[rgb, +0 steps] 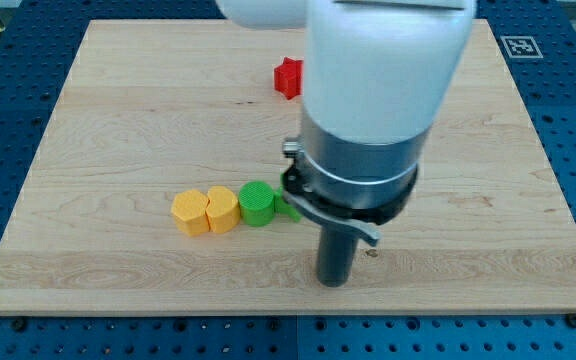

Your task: Place the arm in between the yellow blocks

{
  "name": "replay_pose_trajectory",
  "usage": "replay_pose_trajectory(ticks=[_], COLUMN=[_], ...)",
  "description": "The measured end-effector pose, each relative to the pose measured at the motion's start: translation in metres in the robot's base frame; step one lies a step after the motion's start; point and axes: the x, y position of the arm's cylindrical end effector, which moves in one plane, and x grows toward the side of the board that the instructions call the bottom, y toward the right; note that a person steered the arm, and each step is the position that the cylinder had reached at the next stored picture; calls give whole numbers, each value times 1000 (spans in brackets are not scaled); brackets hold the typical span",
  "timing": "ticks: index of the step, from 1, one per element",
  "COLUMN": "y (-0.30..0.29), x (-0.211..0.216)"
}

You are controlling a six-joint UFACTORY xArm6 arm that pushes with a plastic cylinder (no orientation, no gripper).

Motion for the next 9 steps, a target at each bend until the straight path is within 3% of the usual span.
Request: replay_pose_trajectory(ticks=[2, 3, 6, 9], y=[-69, -67, -143, -120], x=[0, -18, -50, -56])
